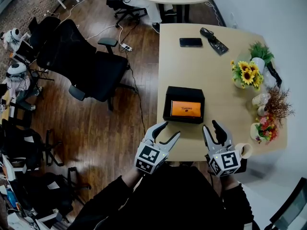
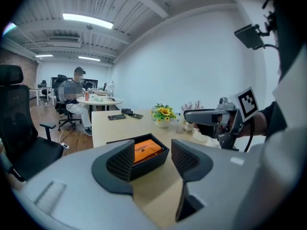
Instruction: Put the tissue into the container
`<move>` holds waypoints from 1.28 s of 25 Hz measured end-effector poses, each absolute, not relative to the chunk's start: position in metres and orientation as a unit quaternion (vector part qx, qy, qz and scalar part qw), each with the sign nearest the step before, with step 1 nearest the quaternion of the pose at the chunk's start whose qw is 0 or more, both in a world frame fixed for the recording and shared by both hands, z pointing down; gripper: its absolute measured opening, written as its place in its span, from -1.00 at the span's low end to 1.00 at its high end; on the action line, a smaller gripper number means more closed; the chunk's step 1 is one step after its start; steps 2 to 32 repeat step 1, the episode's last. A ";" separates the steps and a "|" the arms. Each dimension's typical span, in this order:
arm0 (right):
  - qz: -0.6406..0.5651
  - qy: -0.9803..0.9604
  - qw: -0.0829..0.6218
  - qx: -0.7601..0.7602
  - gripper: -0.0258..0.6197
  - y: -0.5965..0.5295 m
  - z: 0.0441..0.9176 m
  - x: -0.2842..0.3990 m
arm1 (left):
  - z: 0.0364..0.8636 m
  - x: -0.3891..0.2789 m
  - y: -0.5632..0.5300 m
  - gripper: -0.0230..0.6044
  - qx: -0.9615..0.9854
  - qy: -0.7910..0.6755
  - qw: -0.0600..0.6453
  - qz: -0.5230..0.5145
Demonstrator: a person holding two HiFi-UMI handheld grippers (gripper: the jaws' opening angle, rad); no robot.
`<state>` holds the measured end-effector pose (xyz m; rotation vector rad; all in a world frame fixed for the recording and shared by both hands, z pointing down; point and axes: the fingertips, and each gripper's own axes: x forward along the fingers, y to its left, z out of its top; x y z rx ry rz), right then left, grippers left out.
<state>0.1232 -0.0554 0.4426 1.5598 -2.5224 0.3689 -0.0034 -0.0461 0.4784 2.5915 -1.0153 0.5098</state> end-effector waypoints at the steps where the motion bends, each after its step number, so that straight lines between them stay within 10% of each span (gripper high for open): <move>1: 0.123 -0.842 0.077 0.520 -0.43 -0.055 0.443 0.123 | 0.479 -0.003 -0.046 -0.21 0.905 -0.354 0.156 0.179; 32: 0.123 -0.842 0.077 0.520 -0.43 -0.055 0.443 0.123 | 0.479 -0.003 -0.046 -0.21 0.905 -0.354 0.156 0.179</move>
